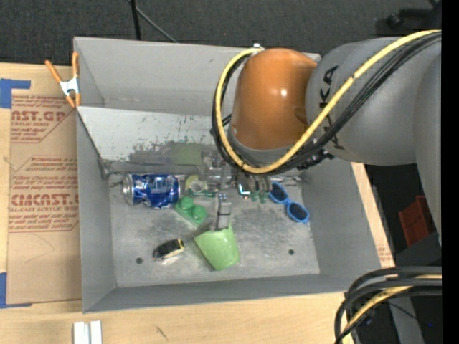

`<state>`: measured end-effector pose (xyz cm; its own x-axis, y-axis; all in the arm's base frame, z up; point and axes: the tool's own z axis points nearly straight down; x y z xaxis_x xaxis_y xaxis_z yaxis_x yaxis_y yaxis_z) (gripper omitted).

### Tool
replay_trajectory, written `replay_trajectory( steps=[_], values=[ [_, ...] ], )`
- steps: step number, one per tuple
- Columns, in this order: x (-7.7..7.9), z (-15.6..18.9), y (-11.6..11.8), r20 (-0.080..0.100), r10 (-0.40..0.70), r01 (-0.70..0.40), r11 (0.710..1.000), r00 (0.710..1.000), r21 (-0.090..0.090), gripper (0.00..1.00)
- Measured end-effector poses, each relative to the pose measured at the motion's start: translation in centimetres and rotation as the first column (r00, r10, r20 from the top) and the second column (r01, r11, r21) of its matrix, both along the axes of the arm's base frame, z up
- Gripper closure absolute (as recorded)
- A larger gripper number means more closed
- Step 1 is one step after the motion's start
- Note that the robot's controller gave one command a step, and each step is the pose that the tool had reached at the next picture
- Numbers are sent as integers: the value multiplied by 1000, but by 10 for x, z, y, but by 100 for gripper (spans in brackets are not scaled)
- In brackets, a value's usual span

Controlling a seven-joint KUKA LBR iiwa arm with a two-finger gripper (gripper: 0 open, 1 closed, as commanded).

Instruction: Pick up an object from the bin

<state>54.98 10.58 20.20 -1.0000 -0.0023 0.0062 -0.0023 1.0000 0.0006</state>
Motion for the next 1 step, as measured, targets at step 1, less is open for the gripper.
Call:
replay_trajectory(
  steps=[1],
  values=[
    [47,-127,71,29,54,-54,999,998,7,0]
  ],
)
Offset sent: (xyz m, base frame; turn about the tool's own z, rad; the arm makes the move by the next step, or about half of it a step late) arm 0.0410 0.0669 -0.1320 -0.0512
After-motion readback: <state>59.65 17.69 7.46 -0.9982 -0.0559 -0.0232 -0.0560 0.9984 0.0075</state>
